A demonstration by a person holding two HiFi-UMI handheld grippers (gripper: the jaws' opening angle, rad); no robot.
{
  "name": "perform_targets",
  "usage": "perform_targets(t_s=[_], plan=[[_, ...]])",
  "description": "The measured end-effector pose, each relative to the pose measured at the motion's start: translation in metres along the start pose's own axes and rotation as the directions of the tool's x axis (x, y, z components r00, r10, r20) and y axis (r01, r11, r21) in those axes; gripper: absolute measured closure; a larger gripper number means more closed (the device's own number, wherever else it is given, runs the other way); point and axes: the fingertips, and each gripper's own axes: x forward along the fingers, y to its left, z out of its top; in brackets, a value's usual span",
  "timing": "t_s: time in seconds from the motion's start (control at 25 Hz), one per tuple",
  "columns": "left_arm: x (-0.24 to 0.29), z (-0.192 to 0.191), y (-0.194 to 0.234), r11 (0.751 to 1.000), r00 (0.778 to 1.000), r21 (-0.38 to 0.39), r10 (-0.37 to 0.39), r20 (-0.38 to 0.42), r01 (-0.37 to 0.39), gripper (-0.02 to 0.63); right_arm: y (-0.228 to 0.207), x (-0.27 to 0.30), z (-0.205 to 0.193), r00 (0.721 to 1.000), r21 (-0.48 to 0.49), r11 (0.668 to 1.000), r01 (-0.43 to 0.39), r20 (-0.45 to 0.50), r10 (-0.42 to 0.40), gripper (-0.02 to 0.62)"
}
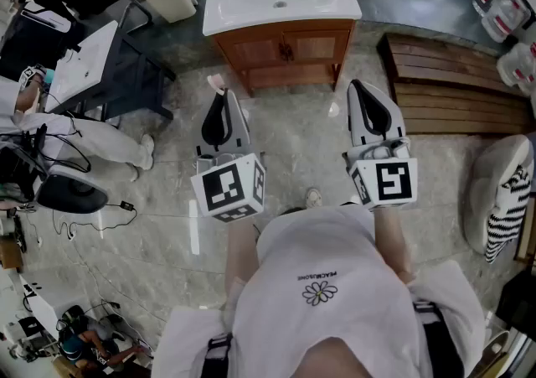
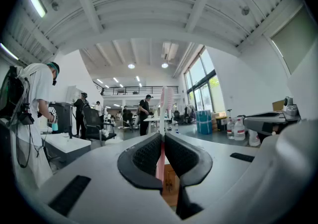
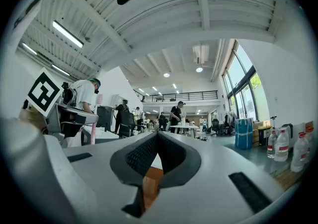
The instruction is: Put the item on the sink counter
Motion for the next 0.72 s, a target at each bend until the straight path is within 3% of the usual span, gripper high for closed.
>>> perform_targets(t_s=[0.72], plan=[[0.027, -0.011, -0.004, 1.0, 1.0, -0.007, 0.008, -0.023, -0.008, 0.572, -0.02, 0.018, -0.015, 1.0, 0.054, 0.999, -0.008, 0.019, 0.007, 0.584]])
